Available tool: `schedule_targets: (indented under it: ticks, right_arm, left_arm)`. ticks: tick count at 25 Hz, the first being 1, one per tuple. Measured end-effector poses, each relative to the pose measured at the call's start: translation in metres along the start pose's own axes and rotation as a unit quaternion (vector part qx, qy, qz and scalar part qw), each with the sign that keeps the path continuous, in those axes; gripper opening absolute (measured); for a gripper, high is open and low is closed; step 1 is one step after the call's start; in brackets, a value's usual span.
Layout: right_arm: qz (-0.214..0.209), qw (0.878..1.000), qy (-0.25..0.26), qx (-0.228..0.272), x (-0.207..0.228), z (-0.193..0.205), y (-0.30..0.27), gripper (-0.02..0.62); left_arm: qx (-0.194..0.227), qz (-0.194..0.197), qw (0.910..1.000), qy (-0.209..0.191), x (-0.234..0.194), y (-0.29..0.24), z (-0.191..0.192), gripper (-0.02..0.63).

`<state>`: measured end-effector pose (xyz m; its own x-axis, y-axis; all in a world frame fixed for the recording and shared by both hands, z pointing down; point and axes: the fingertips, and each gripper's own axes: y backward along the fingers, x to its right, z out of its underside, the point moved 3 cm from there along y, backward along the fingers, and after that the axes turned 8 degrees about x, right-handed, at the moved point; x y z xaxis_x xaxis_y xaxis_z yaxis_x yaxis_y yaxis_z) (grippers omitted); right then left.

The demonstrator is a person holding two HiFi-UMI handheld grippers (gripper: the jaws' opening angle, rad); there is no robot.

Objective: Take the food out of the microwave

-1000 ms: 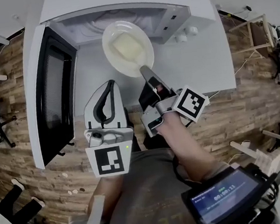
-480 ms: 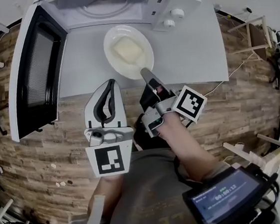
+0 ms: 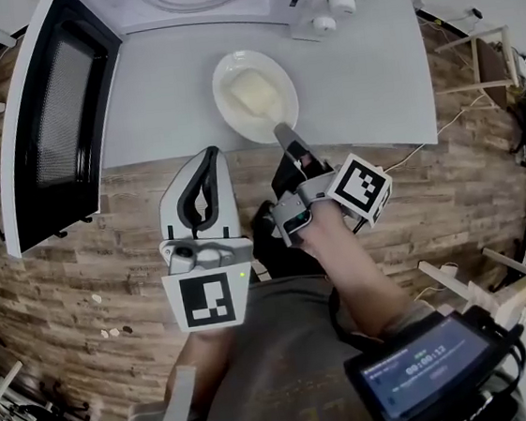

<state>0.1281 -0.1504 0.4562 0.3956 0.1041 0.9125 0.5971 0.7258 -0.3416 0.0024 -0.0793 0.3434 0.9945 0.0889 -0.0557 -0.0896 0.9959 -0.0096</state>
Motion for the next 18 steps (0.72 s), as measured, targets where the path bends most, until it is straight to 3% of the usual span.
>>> schedule_targets:
  ticks: [11, 18]
  right_arm:
    - [0.035, 0.999, 0.015, 0.004, 0.016, 0.001, -0.014, 0.044]
    - [0.037, 0.997, 0.073, 0.001, 0.016, 0.000, -0.021, 0.041]
  left_arm:
    - [-0.007, 0.008, 0.9999, 0.000, -0.016, -0.012, 0.002, 0.008]
    - [-0.019, 0.016, 0.9997, 0.000, -0.022, -0.020, 0.006, 0.008]
